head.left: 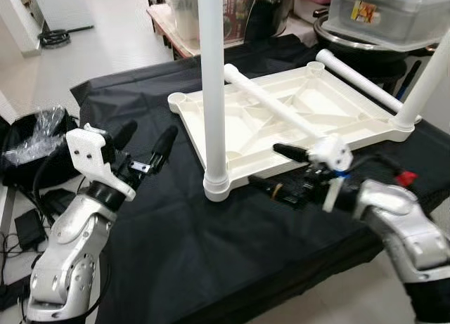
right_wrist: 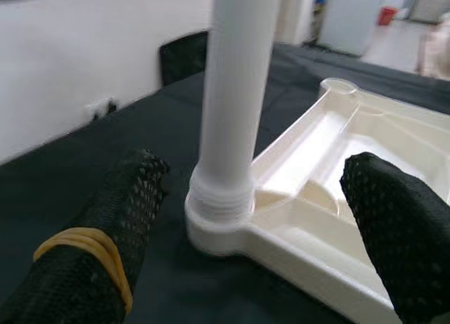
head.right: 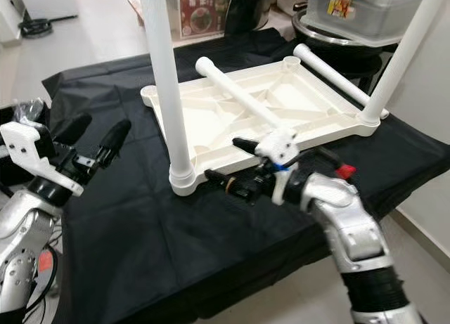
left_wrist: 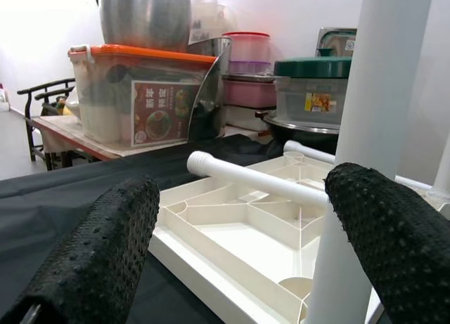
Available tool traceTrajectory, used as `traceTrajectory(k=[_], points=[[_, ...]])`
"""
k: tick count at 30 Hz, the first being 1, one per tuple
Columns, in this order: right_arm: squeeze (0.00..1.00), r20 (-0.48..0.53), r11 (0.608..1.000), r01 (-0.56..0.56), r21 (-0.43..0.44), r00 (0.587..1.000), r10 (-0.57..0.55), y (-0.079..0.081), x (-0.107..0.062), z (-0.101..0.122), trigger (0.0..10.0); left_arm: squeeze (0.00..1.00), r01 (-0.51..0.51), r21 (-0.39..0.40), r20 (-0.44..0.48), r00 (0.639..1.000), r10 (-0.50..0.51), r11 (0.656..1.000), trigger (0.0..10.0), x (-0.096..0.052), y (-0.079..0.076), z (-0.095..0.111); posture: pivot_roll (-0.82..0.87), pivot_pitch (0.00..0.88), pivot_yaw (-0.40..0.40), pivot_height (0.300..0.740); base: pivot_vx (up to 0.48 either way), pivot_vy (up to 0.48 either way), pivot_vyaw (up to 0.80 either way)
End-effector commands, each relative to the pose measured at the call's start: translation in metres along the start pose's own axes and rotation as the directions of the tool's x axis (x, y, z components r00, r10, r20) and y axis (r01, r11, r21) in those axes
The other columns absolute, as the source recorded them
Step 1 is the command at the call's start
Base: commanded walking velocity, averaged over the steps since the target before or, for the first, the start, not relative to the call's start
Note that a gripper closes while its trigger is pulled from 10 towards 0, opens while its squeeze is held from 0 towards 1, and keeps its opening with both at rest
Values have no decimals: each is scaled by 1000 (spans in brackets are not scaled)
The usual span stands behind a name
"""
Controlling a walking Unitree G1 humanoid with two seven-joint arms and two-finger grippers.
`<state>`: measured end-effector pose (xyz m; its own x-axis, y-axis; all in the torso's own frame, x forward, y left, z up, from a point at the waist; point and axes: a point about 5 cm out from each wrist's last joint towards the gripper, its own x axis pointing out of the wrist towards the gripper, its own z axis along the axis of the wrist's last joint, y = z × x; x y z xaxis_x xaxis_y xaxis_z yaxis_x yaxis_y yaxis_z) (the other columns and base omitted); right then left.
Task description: Building children table
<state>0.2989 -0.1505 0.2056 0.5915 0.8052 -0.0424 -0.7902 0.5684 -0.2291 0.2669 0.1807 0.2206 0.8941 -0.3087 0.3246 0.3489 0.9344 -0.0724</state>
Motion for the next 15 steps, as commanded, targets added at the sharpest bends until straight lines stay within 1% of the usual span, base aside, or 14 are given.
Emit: traceTrajectory(k=[1, 2, 3, 5, 6, 7, 10, 14, 15], points=[[0, 8, 1000, -26, -1, 1000, 26, 8, 19, -1, 10000, 0, -66, 37, -28, 997, 67, 997, 10000, -1, 10, -4, -22, 127, 18, 740, 0, 0, 0], [0, 16, 999, -36, 7, 999, 36, 10, 25, -1, 10000, 0, -78, 49, -34, 996, 80, 996, 10000, -1, 13, -4, -22, 127, 18, 740, 0, 0, 0], [0, 16, 999, -36, 7, 999, 36, 10, 25, -1, 10000, 0, -78, 49, -34, 996, 80, 996, 10000, -1, 13, -4, -22, 127, 18, 740, 0, 0, 0], [0, 51, 994, -109, 21, 993, 107, 19, 34, 2, 10000, 0, -89, 43, -35, 995, 91, 995, 10000, -4, 15, -4, -19, 130, 17, 740, 0, 0, 0], [0, 51, 994, -109, 21, 993, 107, 19, 34, 2, 10000, 0, -89, 43, -35, 995, 91, 995, 10000, -4, 15, -4, -19, 130, 17, 740, 0, 0, 0], [0, 62, 992, -124, 26, 991, 122, 20, 39, 3, 10000, 0, -88, 42, -39, 995, 90, 995, 10000, -6, 15, -5, -11, 134, 8, 740, 0, 0, 0], [0, 38, 997, -71, 10, 997, 71, 11, 53, -1, 10000, 0, -75, 48, -64, 995, 78, 996, 10000, -12, 8, -11, -2, 138, -6, 740, 0, 0, 0], [0, 41, 999, -43, 14, 998, 43, 7, 55, 0, 10000, 0, -74, 35, -68, 995, 76, 997, 10000, -14, 5, -12, -1, 144, -12, 740, 0, 0, 0], [0, 36, 1000, -15, 10, 999, 14, 4, 57, 1, 10000, 0, -72, 33, -70, 995, 74, 997, 10000, -15, 2, -13, -3, 152, -16, 740, 0, 0, 0]])
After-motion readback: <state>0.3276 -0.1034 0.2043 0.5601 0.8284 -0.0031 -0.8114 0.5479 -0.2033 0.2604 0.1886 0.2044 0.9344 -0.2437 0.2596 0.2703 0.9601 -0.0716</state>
